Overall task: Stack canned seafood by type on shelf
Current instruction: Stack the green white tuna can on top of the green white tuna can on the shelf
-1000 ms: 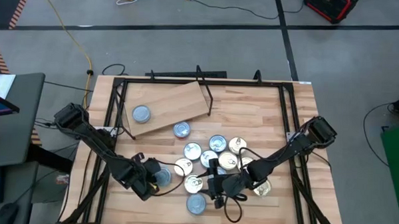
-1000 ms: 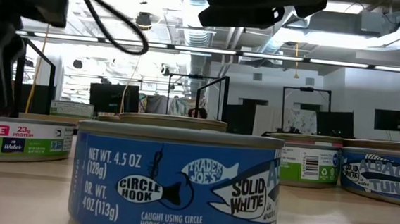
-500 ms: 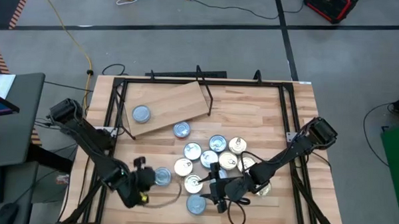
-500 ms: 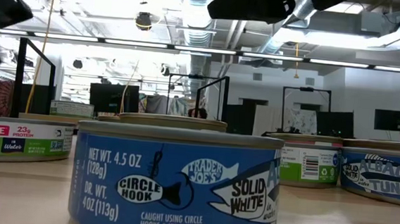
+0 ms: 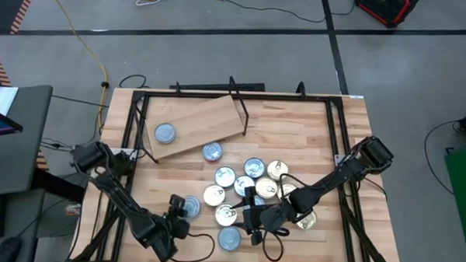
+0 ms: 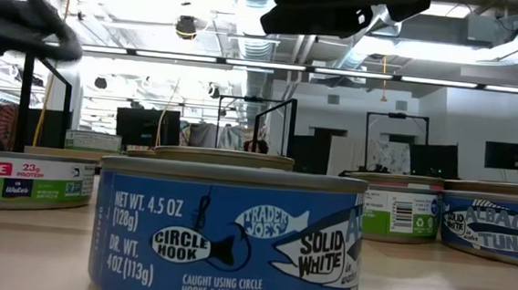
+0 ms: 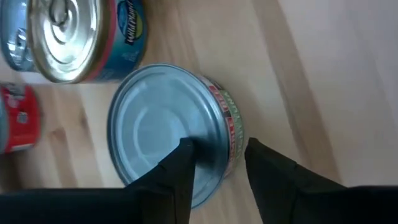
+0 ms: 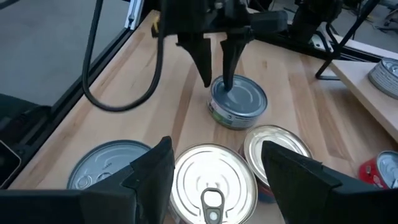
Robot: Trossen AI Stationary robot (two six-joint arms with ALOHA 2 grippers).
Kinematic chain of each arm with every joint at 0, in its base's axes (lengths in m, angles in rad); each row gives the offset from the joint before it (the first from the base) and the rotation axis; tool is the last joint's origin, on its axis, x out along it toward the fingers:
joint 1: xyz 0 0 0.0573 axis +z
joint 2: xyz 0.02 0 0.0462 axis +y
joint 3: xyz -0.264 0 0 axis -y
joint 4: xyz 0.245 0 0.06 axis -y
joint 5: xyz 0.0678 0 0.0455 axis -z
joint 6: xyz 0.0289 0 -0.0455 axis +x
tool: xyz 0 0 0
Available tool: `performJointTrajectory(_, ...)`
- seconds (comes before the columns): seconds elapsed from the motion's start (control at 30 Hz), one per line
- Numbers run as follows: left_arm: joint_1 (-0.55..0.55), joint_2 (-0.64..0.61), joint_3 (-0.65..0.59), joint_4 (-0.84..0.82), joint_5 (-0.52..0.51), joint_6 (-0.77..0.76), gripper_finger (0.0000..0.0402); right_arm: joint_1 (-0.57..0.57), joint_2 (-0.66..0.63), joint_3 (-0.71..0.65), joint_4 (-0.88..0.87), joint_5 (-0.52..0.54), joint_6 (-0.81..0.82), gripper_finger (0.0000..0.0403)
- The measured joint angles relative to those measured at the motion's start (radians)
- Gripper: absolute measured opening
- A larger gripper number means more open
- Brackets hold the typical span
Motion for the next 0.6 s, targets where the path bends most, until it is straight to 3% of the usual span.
performJointTrajectory(0.13, -0.006, 0.074, 0.04, -0.044, -0.05, 0.014, 0.0109, 0.0, 0.0, 0.0, -0.001, 0.0, 0.006, 0.0271)
performJointTrajectory(0.33, -0.033, 0.143, 0.097, -0.118, -0.132, 0.017, 0.0017, 0.0, 0.0, 0.0, -0.003, 0.0, 0.007, 0.0271)
performJointTrajectory(0.6, -0.034, 0.141, 0.095, -0.137, -0.1, -0.098, 0.0001, 0.0, 0.0, 0.0, -0.003, 0.0, 0.009, 0.0271)
